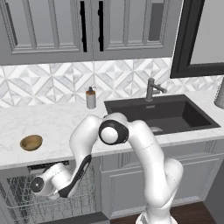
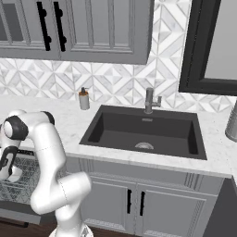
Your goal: Pick up the cup and bowl from the counter, place them in the dishwasher, and close the dishwasher door.
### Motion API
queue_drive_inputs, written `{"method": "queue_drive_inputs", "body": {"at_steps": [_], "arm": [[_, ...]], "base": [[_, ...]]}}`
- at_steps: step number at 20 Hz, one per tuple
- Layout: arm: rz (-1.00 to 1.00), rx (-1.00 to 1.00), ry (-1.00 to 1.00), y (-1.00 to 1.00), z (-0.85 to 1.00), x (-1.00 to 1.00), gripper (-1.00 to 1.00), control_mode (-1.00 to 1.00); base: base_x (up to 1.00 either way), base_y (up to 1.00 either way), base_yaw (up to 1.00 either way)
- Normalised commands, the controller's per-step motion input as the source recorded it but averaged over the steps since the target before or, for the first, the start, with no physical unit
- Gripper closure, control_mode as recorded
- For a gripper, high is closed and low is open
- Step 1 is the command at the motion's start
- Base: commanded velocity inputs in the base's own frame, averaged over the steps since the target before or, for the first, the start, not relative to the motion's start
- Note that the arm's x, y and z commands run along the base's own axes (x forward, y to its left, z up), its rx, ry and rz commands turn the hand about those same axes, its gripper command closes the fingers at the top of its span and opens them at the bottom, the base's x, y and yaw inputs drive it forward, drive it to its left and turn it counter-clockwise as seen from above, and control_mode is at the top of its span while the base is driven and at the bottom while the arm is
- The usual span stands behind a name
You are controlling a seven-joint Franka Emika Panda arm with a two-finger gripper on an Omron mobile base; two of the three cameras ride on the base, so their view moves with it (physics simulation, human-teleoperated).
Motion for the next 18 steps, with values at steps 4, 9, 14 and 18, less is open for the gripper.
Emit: {"method": "queue_drive_inputs", "body": {"at_steps": [4,9,14,18], "arm": [[0.0,0.0,0.0,0.0,0.0,0.01,-1.0,-1.0],[0.0,0.03,0.0,0.0,0.24,0.0,-1.0,-1.0],[0.0,0.1,-0.02,0.0,0.43,0.0,-1.0,-1.0],[0.0,0.16,-0.06,-0.02,0.59,-0.04,-1.0,-1.0]], "base": [[0.0,0.0,0.0],[0.0,0.0,0.0],[0.0,0.0,0.0],[0.0,0.0,0.0]]}}
